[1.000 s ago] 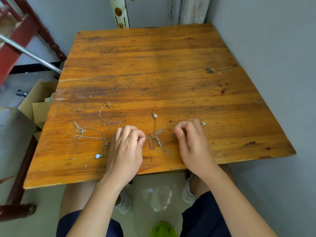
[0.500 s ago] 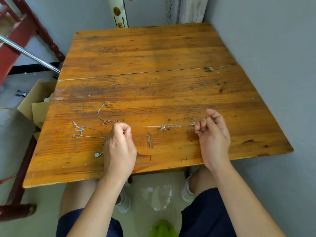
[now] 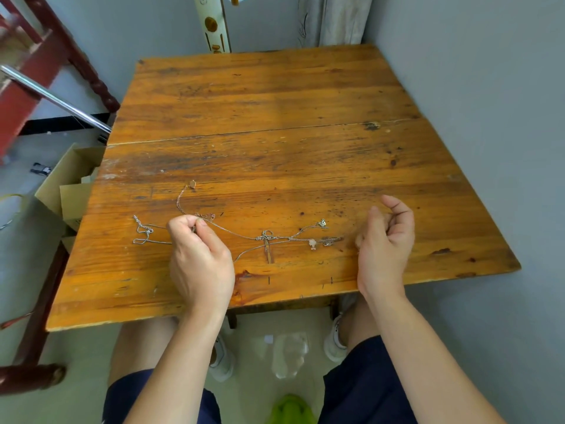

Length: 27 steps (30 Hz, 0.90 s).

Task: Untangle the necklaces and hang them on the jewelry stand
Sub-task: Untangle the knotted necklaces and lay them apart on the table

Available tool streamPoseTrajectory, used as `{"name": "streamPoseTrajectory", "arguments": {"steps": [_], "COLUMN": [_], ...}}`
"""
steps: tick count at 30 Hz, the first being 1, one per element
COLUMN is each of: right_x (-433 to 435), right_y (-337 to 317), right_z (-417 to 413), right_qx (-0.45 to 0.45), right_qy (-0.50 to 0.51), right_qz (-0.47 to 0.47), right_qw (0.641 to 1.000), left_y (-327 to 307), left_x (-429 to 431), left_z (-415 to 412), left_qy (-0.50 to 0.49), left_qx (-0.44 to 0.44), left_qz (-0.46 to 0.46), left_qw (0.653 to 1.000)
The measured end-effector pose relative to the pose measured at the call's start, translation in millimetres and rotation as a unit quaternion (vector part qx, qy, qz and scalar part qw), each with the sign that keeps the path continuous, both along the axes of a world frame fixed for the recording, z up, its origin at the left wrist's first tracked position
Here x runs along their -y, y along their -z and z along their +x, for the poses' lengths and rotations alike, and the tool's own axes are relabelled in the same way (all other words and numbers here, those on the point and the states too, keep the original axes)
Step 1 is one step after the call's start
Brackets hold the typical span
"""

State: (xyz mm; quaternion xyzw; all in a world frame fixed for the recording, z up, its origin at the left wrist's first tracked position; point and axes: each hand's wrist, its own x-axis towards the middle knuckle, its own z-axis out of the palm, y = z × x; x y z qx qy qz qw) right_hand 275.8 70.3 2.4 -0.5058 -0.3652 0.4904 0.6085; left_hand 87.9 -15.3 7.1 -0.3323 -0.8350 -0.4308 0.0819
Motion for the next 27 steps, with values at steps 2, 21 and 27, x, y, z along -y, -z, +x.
{"name": "streamPoseTrajectory", "arguments": {"steps": [2,21,27], "right_x": [1,8,16], "right_y": [2,-29,-33], "right_z": [-1,6,-6], "right_qx": [0.039,0.635,0.625], "right_qy": [0.015,-0.127,-0.245], "right_qz": [0.016,0.184,0.165], "right_qw": [0.999,0.740,0.722], "left_y": [1,-86,-115], "left_x": [1,-18,-25], "left_z": [1,-6,-1], "left_qy": [-0.004,0.294,0.308], "left_qx": [-0.001,0.045,0.055], "left_qz": [0.002,0.112,0.142], "left_qw": [1.000,0.948,0.939]}}
